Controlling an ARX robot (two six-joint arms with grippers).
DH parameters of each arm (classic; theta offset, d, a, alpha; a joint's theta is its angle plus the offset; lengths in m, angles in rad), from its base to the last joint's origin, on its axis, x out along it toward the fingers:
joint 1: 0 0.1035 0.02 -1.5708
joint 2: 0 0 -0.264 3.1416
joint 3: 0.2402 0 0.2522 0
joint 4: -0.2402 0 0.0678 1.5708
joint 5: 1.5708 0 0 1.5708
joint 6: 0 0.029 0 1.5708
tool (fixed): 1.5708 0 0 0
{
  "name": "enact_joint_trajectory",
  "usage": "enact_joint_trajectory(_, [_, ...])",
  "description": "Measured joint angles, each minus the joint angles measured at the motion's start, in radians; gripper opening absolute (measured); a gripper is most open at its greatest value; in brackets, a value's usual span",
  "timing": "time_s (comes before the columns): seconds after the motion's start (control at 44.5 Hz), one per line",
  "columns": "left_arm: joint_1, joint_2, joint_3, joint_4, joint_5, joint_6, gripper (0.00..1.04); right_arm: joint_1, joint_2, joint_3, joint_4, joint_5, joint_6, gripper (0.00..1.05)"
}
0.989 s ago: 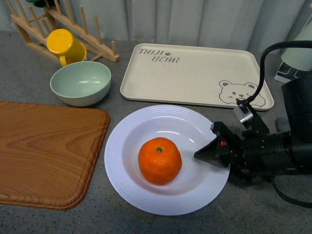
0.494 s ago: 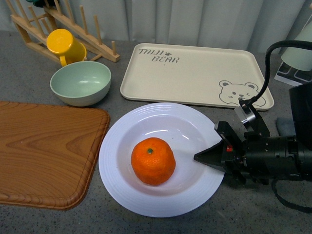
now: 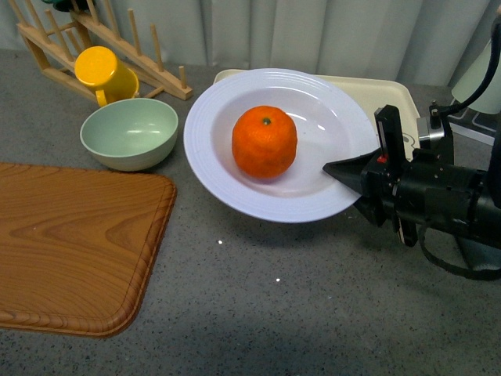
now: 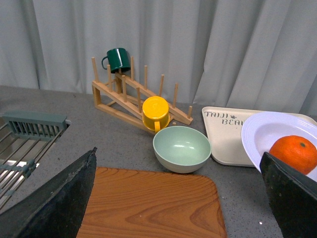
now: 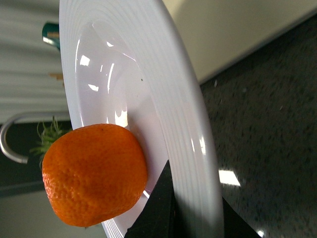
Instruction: Place orange and plate with both arms
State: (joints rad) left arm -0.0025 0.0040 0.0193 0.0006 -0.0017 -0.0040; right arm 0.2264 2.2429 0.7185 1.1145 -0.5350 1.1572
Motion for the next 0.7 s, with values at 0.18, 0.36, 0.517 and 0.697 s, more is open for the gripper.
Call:
enact_joint_trajectory(0.18, [0.000, 0.000, 0.000, 0.000, 0.000, 0.000, 0.98, 0.024, 0.045, 0.086, -0.008, 0.194, 0.086, 0.04])
enact_joint_trajectory(0.36, [0.000, 0.000, 0.000, 0.000, 0.000, 0.000, 0.98, 0.064, 0.088, 0.219, -0.111, 0.394, 0.143, 0.04])
enact_joint_trajectory(0.517, [0.000, 0.000, 0.000, 0.000, 0.000, 0.000, 0.98, 0.105, 0.145, 0.364, -0.280, 0.465, 0.163, 0.04])
enact_joint_trajectory(0.697, [0.000, 0.000, 0.000, 0.000, 0.000, 0.000, 0.98, 0.116, 0.175, 0.447, -0.367, 0.466, 0.166, 0.04])
